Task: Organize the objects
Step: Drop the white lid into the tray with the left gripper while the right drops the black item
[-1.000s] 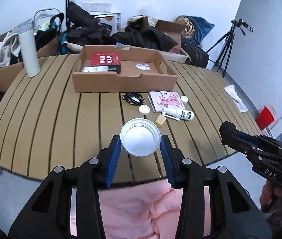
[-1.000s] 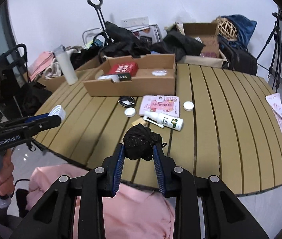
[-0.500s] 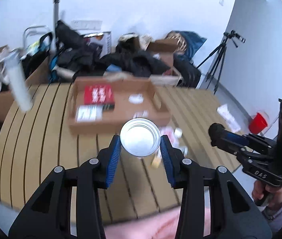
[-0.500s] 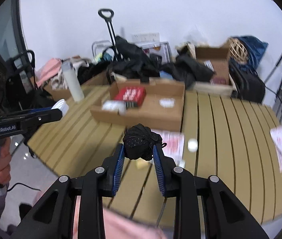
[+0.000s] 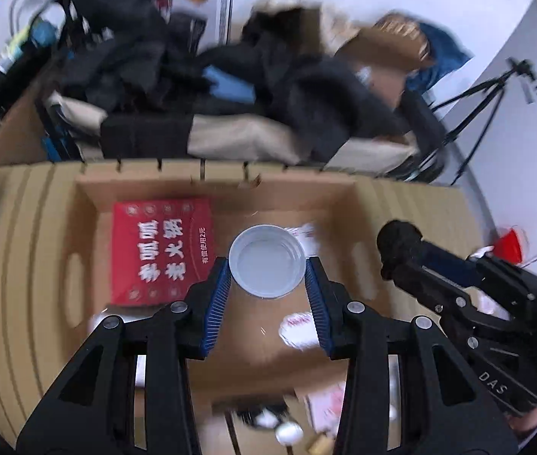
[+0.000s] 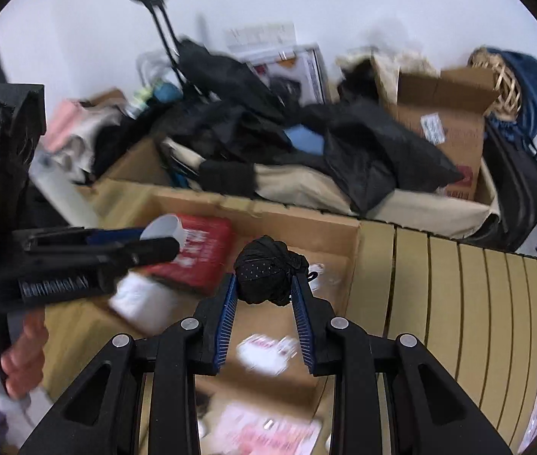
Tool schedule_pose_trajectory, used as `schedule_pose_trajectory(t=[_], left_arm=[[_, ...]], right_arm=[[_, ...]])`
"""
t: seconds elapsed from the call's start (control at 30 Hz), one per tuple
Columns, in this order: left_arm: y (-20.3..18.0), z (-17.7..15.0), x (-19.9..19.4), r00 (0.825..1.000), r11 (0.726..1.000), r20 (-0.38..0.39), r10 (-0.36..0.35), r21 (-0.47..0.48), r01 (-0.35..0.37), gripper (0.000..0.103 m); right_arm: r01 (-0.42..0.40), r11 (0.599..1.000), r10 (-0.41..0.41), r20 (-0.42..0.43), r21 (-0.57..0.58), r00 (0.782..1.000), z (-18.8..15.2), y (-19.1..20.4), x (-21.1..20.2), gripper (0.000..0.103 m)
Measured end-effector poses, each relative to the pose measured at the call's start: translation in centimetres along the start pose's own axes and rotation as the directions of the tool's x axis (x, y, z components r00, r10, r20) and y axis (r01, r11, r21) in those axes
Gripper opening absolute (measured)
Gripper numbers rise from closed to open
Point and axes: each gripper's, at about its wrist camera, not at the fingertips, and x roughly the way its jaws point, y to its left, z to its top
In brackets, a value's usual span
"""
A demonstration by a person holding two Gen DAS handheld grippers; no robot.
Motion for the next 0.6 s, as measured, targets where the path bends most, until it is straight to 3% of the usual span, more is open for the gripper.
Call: schedule_pose_trajectory(t=[0.17,0.27,0.4,0.43,0.47,0.53,0.6], left_arm=[[0.7,0.6,6.0,0.998,0.999,-0.052,0.046,0.003,-0.046,0.037],[1.0,0.6,7.3,0.998,0.998,-0.040,0.055,0.009,-0.055,0.048],[2.0,0.2,7.7,0.997,0.997,0.003,0.081,0.015,-0.081,0.055],[2.4,0.2,7.6,0.995,0.995,0.009,0.096,0.004,-0.096,0.066],[2.6,0.4,7.7,0.995,0.995,0.004,0.101,-0.009,-0.101,0.070],[3.2,0.3,7.5,0.996,0.996,-0.017,0.084,-0.041,-0.085,0.070],[3.2,0.4,6.5,0.997,0.996,-0.028,0.068,-0.047,-0.069,0.070]], right_arm=[[0.085,0.996,-0.086,-0.088,-0.012,0.992,0.5,-1.2,6.7,0.032],[0.110,0.994,-0.109,-0.108,-0.003,0.988,0.3,-1.6,9.0,0.035],[0.180,0.983,-0.181,-0.083,-0.024,0.980,-0.1,-2.1,10.0,0.063],[0.147,0.989,-0.147,-0.076,0.000,0.986,-0.1,-2.6,10.0,0.068],[0.114,0.993,-0.113,-0.068,0.024,0.991,0.0,-3.0,9.8,0.071],[0.083,0.996,-0.080,-0.063,0.039,0.995,0.2,-3.0,9.6,0.080],[0.108,0.994,-0.107,-0.040,0.017,0.993,0.5,-2.4,8.7,0.082]])
